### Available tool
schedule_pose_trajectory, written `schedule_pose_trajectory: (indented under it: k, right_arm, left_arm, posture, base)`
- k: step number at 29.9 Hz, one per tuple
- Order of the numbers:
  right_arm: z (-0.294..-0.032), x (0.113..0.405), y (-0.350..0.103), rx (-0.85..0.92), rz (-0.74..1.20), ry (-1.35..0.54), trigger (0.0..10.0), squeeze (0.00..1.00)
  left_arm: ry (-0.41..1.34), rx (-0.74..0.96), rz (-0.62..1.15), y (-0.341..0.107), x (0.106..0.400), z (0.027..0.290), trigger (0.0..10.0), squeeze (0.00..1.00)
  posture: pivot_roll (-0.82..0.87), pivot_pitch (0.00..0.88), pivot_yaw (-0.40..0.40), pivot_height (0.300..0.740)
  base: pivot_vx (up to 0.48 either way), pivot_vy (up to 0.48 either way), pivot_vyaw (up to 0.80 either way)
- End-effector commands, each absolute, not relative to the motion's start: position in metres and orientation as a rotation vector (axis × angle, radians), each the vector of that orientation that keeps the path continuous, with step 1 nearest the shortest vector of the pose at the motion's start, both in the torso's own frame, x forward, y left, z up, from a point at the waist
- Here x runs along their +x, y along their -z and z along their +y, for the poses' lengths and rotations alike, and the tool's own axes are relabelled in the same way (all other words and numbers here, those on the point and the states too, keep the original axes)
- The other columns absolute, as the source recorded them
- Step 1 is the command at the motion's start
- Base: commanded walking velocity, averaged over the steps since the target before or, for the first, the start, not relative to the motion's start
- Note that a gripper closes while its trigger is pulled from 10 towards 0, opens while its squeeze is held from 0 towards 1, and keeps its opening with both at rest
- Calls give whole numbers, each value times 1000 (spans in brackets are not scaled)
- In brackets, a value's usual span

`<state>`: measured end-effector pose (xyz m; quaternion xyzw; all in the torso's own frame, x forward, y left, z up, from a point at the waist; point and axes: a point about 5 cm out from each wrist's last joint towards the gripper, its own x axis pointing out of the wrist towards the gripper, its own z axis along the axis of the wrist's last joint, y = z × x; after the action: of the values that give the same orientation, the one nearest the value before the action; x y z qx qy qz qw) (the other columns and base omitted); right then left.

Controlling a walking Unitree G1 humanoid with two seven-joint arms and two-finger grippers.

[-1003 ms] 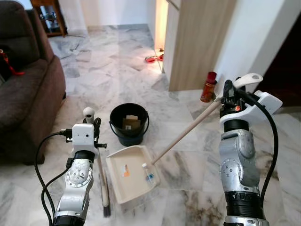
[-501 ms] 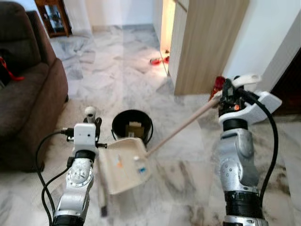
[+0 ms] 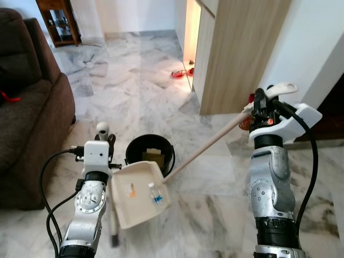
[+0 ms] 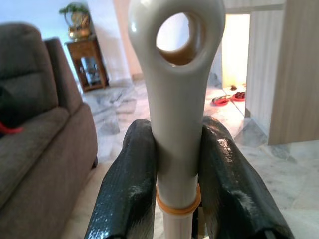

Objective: Sweep floor

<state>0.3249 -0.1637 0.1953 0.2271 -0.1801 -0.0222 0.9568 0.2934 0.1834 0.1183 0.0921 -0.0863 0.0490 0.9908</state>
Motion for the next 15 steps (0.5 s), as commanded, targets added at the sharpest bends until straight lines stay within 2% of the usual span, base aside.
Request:
schedule_pose_trajectory:
  k: [1,15]
  right_arm:
    - [-159,324,-213,488,-441,11,10000,0]
    - [-157,324,-214,494,-443,-10,10000,0]
  left_arm:
    - [-112,203,-228,-130,295,186,10000,0]
    - [-110,206,-228,-130,295,187,10000,0]
  posture:
    - [26,0,10,740]
    - [26,0,11,740]
  base:
    - [368,0,0]
    - [371,0,0]
